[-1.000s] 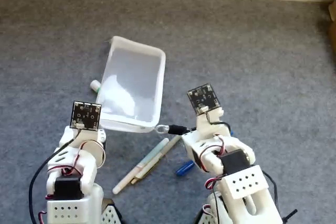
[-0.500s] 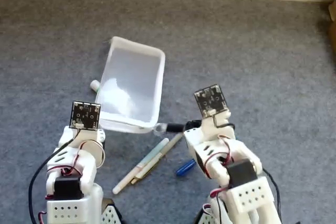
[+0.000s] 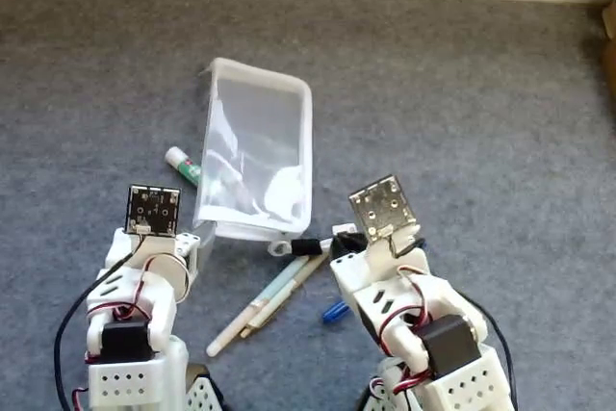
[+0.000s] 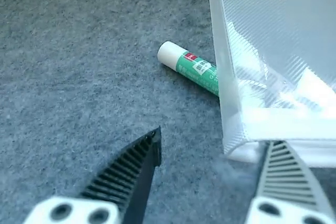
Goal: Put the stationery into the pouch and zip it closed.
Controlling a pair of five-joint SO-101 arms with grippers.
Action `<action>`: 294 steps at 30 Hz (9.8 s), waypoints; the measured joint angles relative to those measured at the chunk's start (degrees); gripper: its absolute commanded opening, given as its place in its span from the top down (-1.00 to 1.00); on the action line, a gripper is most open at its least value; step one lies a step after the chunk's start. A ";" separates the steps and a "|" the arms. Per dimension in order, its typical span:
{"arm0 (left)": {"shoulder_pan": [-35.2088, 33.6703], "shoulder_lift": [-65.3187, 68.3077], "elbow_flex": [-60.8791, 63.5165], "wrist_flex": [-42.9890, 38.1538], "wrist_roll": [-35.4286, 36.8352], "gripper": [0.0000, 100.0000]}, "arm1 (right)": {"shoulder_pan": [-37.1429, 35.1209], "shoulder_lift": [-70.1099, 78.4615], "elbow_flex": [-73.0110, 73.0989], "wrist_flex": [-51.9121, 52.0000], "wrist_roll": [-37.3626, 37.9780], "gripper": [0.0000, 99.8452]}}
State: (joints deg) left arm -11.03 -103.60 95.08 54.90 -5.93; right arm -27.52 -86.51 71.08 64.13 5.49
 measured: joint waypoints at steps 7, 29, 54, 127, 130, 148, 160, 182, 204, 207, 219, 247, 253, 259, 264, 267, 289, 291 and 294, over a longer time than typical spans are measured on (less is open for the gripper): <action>0.00 0.00 0.09 -0.26 0.00 0.40 | -5.54 -0.09 3.25 -0.79 1.85 0.77; 5.36 0.00 0.79 -6.15 -7.82 0.99 | -2.64 -0.09 3.43 -1.76 0.18 0.75; 1.67 9.49 -32.79 12.22 -1.05 0.99 | 2.90 -0.09 3.96 -5.27 -1.76 0.75; 0.70 126.77 -140.04 44.92 16.35 0.99 | 2.90 -0.09 3.96 -5.36 -1.76 0.47; 0.70 126.68 -139.87 44.92 16.79 0.99 | 1.32 -0.09 3.87 -6.77 -1.85 0.38; 0.88 126.68 -139.87 45.01 16.79 0.99 | -16.88 26.90 -12.66 -30.86 3.60 0.38; 2.46 126.68 -139.78 45.01 16.79 0.99 | -18.81 53.45 -26.11 -42.73 8.18 0.38; 2.55 126.68 -139.52 45.01 16.79 0.98 | -15.12 69.01 -30.42 -56.79 18.81 0.90; 2.90 107.08 -123.34 45.63 -9.85 0.50 | -14.86 60.66 -35.69 -31.30 23.56 0.99; 2.20 104.44 -123.34 45.63 -13.36 0.51 | -14.95 60.66 -35.69 -31.03 23.74 0.99; -0.62 99.87 -123.34 45.63 -21.10 0.61 | -14.95 59.60 -35.87 -26.11 26.99 0.99; -3.52 98.90 -111.91 39.21 -19.78 0.99 | -15.38 59.60 -36.84 -25.41 18.55 0.48; -3.87 98.90 -111.91 39.82 -14.51 0.99 | -15.38 55.03 -36.84 -25.32 13.80 0.48; -6.77 98.90 -112.00 42.11 -3.16 0.99 | -15.38 48.79 -36.84 -24.97 11.16 0.48; -8.35 98.90 -112.00 44.22 1.23 0.98 | -14.33 46.07 -38.77 -18.64 10.81 0.48; -8.44 98.90 -112.00 44.48 1.58 0.98 | -12.22 45.19 -42.11 -12.48 10.81 0.51; -10.99 84.13 -102.42 45.27 14.07 0.99 | 1.14 45.01 -46.15 13.98 -8.18 0.66; -12.92 84.13 -102.42 45.27 16.00 0.99 | 2.55 45.01 -46.15 15.82 -11.96 0.66; -14.68 84.13 -102.24 45.27 18.11 0.99 | 5.10 44.75 -46.15 18.81 -14.95 0.66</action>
State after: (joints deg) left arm -25.71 -19.47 -7.16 100.18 12.18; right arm -22.42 -41.76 24.92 82.95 -9.45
